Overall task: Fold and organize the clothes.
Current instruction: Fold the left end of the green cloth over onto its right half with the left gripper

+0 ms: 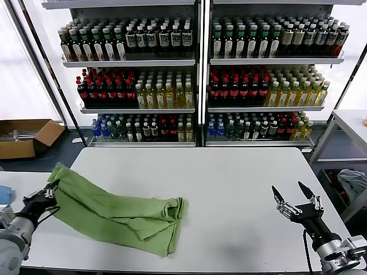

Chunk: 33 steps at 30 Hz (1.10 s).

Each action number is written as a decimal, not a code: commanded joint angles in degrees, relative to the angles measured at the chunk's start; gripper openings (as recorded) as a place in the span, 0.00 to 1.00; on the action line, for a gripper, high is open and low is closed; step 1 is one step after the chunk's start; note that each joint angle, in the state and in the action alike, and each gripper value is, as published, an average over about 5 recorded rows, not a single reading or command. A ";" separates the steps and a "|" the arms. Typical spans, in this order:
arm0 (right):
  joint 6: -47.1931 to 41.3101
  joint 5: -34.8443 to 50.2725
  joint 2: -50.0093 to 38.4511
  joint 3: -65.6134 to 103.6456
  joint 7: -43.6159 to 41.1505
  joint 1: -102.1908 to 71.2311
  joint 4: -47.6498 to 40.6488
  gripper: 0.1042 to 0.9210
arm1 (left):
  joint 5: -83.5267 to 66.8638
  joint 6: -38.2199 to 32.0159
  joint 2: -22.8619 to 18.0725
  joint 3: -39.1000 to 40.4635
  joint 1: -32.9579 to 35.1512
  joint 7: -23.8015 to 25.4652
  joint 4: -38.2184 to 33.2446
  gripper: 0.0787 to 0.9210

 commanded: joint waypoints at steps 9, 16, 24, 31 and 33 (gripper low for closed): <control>-0.21 -2.25 1.37 -3.49 0.24 -1.07 2.18 0.88 | -3.02 -0.03 -3.58 20.82 -1.92 -2.51 -12.11 0.02; -0.18 -2.54 1.66 -3.16 0.09 -1.75 2.29 0.88 | -6.01 -0.12 -5.29 26.67 -2.36 -3.47 -11.56 0.02; 0.02 -4.47 3.67 -5.04 -0.73 -2.36 2.57 0.88 | -8.21 -1.22 -9.75 33.81 -7.14 -4.75 -4.64 0.02; 0.33 -4.87 4.17 -4.53 -1.32 -2.95 2.40 0.88 | -5.48 -0.32 -11.64 36.79 -6.35 -2.13 -0.42 0.02; 0.34 -4.85 4.24 -4.45 -1.30 -2.93 2.39 0.88 | -4.19 0.05 -12.03 37.51 -5.91 -1.90 -0.12 0.05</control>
